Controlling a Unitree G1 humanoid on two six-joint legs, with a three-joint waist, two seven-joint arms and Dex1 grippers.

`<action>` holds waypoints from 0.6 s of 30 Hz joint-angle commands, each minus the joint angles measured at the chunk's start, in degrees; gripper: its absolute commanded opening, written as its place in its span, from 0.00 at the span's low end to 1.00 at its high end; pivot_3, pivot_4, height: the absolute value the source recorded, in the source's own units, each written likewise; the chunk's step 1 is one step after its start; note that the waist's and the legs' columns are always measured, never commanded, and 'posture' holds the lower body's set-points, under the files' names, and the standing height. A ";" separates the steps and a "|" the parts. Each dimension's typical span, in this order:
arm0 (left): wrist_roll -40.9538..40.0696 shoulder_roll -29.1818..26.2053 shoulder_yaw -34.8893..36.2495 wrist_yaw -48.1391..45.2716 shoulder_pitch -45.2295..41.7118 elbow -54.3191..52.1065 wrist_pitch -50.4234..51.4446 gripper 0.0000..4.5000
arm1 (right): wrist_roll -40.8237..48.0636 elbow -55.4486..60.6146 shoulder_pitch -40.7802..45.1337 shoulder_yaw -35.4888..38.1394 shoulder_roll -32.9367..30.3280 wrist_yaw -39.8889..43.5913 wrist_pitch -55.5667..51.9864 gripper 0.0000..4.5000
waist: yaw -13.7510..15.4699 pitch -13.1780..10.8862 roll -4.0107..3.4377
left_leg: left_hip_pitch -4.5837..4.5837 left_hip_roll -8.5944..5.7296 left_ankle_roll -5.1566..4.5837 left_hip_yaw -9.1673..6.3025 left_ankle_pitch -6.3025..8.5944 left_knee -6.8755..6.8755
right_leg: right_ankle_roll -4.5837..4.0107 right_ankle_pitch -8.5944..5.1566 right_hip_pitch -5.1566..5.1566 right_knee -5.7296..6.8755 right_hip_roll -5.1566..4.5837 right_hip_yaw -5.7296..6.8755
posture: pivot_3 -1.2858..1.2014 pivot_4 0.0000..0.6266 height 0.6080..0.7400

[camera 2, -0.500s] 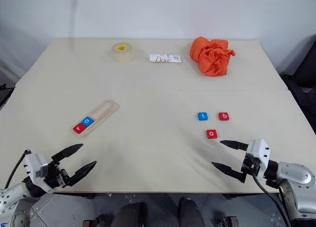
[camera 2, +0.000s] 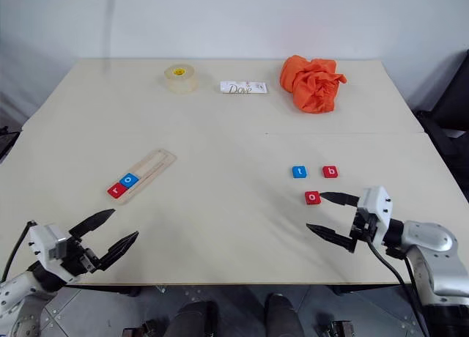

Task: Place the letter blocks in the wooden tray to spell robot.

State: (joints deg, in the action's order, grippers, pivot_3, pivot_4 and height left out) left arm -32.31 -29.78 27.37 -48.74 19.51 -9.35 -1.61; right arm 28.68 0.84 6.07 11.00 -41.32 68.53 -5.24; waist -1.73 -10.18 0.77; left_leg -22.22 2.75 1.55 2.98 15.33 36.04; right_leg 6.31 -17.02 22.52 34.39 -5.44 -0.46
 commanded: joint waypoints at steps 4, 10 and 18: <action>-0.53 -3.31 8.17 5.96 2.11 -1.46 5.45 1.00 | 1.28 0.73 8.12 -2.35 1.79 -0.24 -1.58 1.00 | 0.08 0.00 0.00 | -0.01 0.01 0.00 -0.02 0.00 0.01 | -0.63 -0.35 0.02 0.05 -0.01 0.01 | 0.52 0.24 1.00; -0.31 -8.92 7.73 7.56 -2.01 2.07 14.75 1.00 | 1.44 -0.40 11.79 -3.55 2.51 1.39 -1.07 1.00 | 0.36 0.00 0.05 | -0.05 -0.01 -0.04 -0.05 0.01 0.03 | -0.60 -0.33 0.01 0.08 -0.10 0.08 | 0.52 0.24 1.00; 4.97 -15.86 -1.31 4.64 -20.82 17.08 18.41 1.00 | 3.00 5.15 12.33 -6.14 1.59 4.53 -4.64 1.00 | 0.18 0.00 0.07 | 0.01 -0.05 0.00 -0.02 0.01 0.03 | 0.14 0.07 0.10 0.35 0.01 0.14 | 0.52 0.24 1.00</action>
State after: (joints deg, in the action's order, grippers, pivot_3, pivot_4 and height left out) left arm -28.89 -44.08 27.56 -42.35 0.99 5.06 17.60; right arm 30.50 3.39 18.45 4.56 -39.00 72.04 -9.83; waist -1.54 -10.18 0.83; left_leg -22.23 2.72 1.60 2.93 15.34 36.08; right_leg 6.43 -16.95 22.65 34.77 -5.38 -0.28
